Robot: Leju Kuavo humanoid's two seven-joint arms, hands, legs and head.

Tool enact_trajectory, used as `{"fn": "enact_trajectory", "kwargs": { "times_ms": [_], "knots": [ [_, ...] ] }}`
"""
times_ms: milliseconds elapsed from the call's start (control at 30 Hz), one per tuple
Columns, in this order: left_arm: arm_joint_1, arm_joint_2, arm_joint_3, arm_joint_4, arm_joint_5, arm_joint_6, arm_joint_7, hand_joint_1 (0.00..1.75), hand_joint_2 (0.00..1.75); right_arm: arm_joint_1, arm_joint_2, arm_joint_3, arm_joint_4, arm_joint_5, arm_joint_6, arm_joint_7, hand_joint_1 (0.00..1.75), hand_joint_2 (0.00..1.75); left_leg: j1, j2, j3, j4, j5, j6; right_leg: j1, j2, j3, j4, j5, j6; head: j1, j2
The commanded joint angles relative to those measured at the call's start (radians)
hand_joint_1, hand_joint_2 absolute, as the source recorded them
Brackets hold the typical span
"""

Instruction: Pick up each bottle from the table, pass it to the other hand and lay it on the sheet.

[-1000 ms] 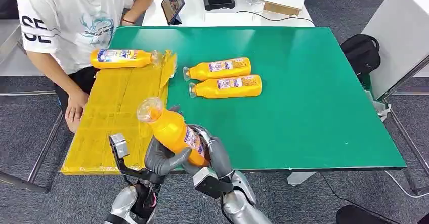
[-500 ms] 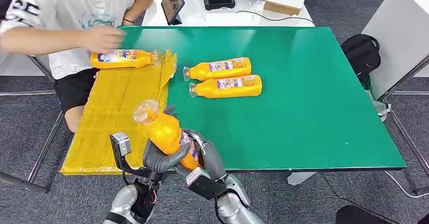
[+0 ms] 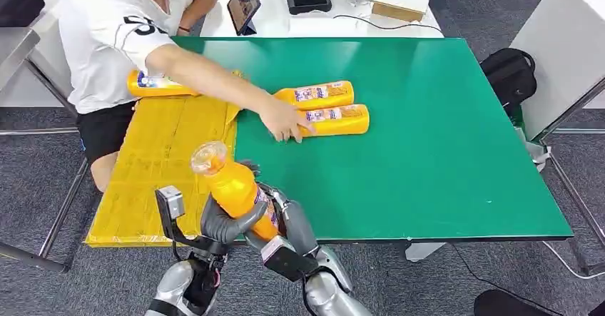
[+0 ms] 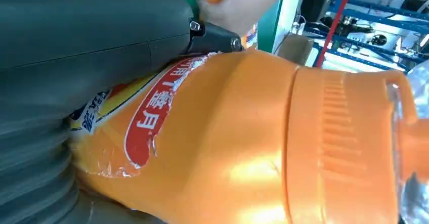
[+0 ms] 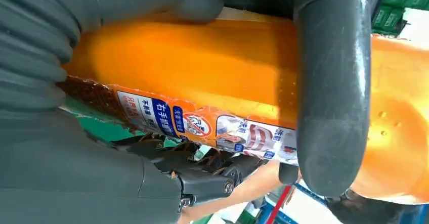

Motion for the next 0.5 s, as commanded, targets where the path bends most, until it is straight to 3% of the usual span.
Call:
{"fn": "enact_trajectory", "kwargs": {
  "times_ms": [33,500],
  "knots": [
    [-0.062,0.002,-0.041,0.055,-0.001,-0.018,0.004,1.75,1.75,-0.011,-0.006,0.072,0.11,0.011,0.034,0.008,1.75,1.75,0.001,-0.001,0.004,-0.001,-0.001,0.001,0.001,-0.003,0.005,-0.001,-0.002,-0.003,0.0,0.0],
    [-0.069,0.004,-0.032,0.053,-0.003,-0.012,0.005,1.75,1.75,-0.016,-0.01,0.064,0.105,0.014,0.024,0.011,1.75,1.75,0.0,-0.001,0.002,-0.001,-0.001,0.001,0.001,-0.002,0.003,-0.001,-0.001,-0.002,-0.001,0.0]
  ]
}}
